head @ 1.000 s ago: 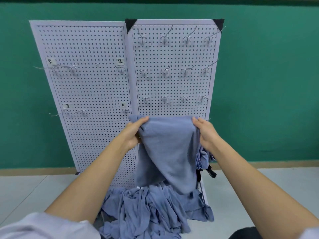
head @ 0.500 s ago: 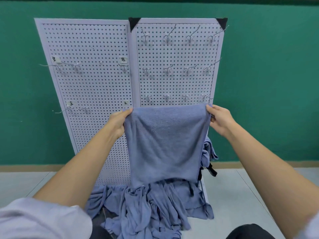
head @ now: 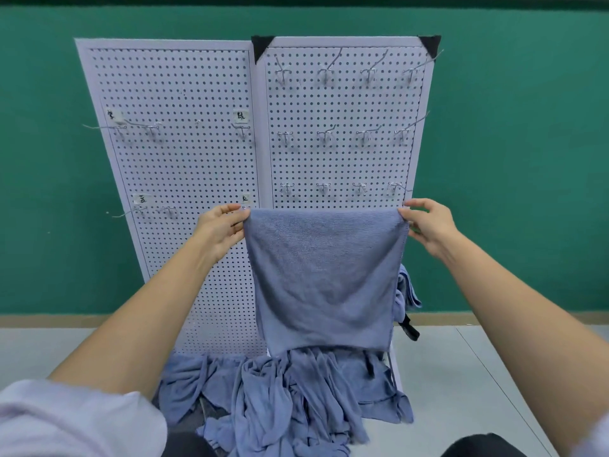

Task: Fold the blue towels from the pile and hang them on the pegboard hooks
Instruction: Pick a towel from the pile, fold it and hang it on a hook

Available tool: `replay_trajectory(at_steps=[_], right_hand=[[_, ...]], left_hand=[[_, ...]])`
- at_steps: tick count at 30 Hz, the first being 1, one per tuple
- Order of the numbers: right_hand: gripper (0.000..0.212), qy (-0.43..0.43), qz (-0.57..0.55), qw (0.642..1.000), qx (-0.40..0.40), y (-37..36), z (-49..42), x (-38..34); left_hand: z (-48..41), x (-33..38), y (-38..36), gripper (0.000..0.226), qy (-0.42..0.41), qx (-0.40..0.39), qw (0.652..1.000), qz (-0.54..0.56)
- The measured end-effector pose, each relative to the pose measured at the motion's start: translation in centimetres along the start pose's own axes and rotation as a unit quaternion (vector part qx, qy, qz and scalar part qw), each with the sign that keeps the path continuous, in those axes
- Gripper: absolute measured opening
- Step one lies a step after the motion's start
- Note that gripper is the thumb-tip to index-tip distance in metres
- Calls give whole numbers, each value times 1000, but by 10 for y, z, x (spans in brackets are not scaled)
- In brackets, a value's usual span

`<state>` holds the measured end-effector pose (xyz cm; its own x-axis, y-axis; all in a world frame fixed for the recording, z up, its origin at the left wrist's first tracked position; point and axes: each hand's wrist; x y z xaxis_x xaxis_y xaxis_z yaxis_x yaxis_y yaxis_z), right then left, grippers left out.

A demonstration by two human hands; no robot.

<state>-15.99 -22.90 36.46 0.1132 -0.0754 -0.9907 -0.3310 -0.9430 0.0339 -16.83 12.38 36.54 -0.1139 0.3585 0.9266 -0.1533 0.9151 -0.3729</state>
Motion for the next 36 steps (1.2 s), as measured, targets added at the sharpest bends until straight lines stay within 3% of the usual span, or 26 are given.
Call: replay_trajectory(at_steps=[4,8,12,17,19,21,24,26,31,36], right_hand=[[11,17,7,1000,-8,3,-2,2],[24,29,45,998,-27,5,-2,5],[26,69,113,991,-30,9,-1,10],[6,146,306,941,27,9,4,14],[6,160,341,926,30,8,7,14],[13,157,306,939,3,9,6,17],[16,94,121,986,-73,12,9,17],[16,36,34,994,-98,9,9,19],[14,-70,3,996,-46,-17,13,29],[4,-84,-35,985,-146,-63,41,25]], left_hand=[[0,2,2,16,-11,-12,998,-53],[-3,2,2,28,-28,-16,994,-108],[-5,-2,3,36,-83,-13,969,-233],[-4,-7,13,11,-151,-16,909,-388],[-6,-8,17,18,-154,-17,906,-395],[-6,-8,22,14,-125,-26,930,-345],[-8,-9,27,15,-45,-78,975,-204],[-10,-14,26,15,7,-81,990,-118],[-12,-33,2,11,67,40,994,-81],[14,-55,-44,7,70,-31,992,-97]])
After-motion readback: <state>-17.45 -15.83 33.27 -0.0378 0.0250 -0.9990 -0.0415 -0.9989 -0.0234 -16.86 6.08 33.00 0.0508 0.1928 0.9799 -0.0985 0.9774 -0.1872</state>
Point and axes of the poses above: each hand's wrist, its own z-axis away from the middle knuckle, its own y-axis out of the back of the hand, x = y × z, and after that the axes turned 4 degrees about z, right-handed
